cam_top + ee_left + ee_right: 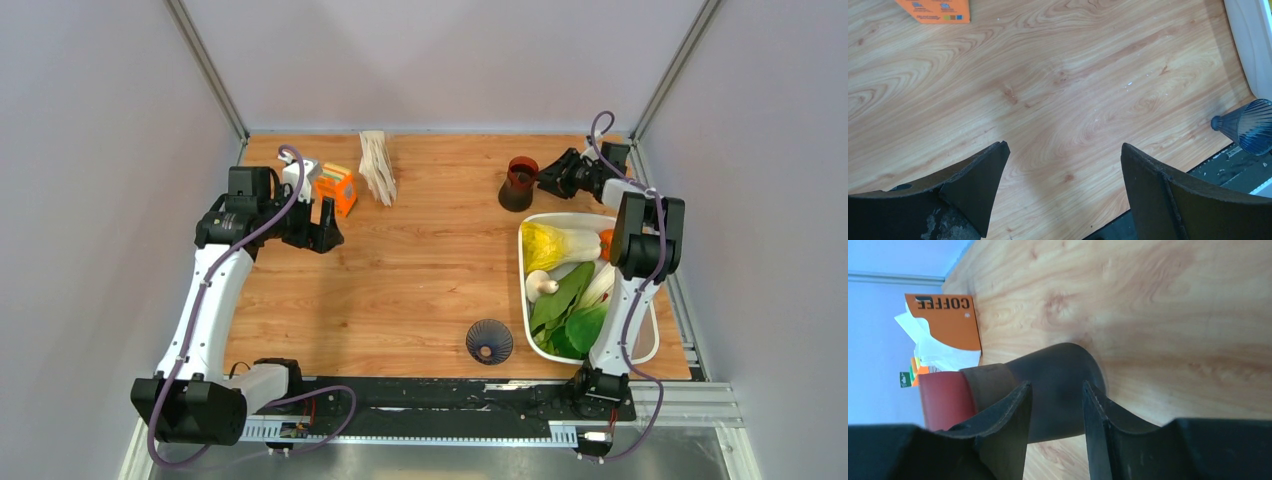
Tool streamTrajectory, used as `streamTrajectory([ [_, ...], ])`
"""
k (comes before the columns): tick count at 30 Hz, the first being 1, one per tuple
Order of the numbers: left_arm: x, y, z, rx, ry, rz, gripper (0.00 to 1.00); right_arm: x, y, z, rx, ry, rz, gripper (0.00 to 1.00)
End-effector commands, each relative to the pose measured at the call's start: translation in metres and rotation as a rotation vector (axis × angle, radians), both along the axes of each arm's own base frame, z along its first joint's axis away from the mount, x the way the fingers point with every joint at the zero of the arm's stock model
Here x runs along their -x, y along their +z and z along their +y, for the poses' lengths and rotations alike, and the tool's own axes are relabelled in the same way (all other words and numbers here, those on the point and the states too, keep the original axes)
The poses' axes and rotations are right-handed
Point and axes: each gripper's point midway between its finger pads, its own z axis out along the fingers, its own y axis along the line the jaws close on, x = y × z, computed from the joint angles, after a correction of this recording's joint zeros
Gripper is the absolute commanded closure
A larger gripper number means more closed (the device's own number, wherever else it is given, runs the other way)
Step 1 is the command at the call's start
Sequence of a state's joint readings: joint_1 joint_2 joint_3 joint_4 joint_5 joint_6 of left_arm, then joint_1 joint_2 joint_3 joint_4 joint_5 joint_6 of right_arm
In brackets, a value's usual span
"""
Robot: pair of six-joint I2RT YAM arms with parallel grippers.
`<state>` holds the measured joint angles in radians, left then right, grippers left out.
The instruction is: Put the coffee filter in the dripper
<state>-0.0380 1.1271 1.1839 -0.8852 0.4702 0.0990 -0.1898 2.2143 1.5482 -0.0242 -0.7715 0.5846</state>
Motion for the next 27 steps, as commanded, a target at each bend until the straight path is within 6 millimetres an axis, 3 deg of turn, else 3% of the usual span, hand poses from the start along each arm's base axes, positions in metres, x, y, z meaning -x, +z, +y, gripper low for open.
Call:
streamTrajectory([
  [1, -0.005, 0.008, -0.005, 0.027, -0.014, -0.034, 0.07, 0.015, 0.041, 0.033, -0.047, 0.085, -0.074, 0.56],
  [11, -0.005, 0.009, -0.007, 0.034, -0.027, -0.037, 0.07, 0.057, 0.047, 0.09, -0.042, 0.241, -0.076, 0.56],
  [18, -0.007, 0.013, -0.009, 0.045, -0.04, -0.039, 0.07, 0.088, 0.039, 0.133, -0.007, 0.36, -0.035, 0.56],
  [27, -0.006, 0.016, -0.011, 0.052, -0.055, -0.044, 0.07, 0.138, 0.035, 0.169, -0.016, 0.486, 0.007, 0.57],
])
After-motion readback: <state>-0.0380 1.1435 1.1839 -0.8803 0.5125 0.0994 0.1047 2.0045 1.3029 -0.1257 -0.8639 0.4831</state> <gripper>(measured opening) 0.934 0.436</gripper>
